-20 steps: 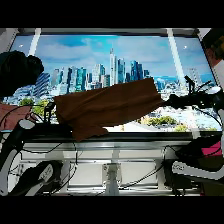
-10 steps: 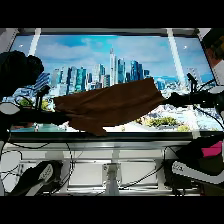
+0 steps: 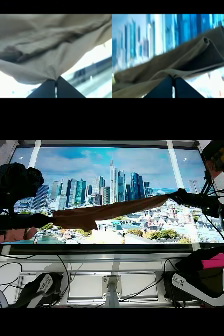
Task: Fold the clothes and pants, and hang the long-sleeved shirts on hangers.
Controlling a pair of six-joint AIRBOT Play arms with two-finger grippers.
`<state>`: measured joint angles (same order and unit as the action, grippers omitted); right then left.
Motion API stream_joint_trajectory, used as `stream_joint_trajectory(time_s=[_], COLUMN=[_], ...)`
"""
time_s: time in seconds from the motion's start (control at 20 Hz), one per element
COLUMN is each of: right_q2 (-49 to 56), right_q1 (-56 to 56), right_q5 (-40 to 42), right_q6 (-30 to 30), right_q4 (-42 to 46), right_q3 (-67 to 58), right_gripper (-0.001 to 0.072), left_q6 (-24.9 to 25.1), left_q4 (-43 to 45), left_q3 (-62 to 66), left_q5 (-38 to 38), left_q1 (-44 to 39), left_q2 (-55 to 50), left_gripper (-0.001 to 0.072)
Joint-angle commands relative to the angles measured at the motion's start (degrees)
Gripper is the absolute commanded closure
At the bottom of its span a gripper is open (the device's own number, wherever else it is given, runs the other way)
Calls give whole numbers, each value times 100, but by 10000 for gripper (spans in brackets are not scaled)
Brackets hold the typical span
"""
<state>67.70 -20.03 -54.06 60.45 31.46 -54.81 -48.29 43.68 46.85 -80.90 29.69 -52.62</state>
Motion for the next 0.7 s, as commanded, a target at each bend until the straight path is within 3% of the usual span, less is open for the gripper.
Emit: stream_joint_trajectory(time_s=[0.0,0.1,0.25,0.55,0.65], right_q2=[-48,-13,271,1248,1397], right_q1=[544,1005,1464,1561,1561], right_q5=[1843,2594,3071,3333,3331], right_q6=[28,31,85,662,780], right_q4=[-407,-109,227,337,337], right_q3=[0,0,7,11,11], right_gripper=[703,702,703,702,702], left_q6=[-55,-55,-55,-26,282], left_q4=[-2,0,-28,-914,-1231], left_q3=[22,-37,-125,-120,-118], left_q5=[586,807,1300,1777,1829], left_q1=[234,232,229,229,205], left_q2=[-153,-424,-938,-1910,-2090], left_gripper=[690,690,690,690,691])
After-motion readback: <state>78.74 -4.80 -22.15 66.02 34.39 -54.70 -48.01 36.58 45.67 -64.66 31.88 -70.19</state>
